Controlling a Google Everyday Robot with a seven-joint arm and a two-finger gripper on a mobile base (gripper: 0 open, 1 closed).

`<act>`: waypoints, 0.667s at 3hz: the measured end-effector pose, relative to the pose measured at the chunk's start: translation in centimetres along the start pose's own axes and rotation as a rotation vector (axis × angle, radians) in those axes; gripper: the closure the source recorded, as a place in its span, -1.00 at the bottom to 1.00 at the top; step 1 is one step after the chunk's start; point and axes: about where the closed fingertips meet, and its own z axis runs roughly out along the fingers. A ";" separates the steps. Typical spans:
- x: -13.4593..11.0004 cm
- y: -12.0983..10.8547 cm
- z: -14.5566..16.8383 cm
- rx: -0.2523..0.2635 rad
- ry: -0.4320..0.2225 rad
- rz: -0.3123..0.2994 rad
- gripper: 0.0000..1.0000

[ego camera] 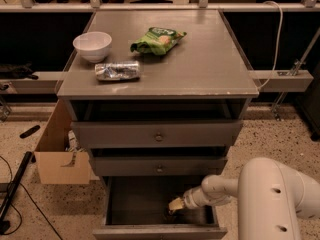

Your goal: Place orange can into bottom drawer

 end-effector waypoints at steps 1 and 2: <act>0.0 0.0 0.0 0.000 0.000 0.000 -0.92; 0.0 0.0 0.0 0.000 0.000 0.000 -1.00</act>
Offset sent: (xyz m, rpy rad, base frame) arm 0.0000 0.0000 0.0000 0.0000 0.0000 0.0000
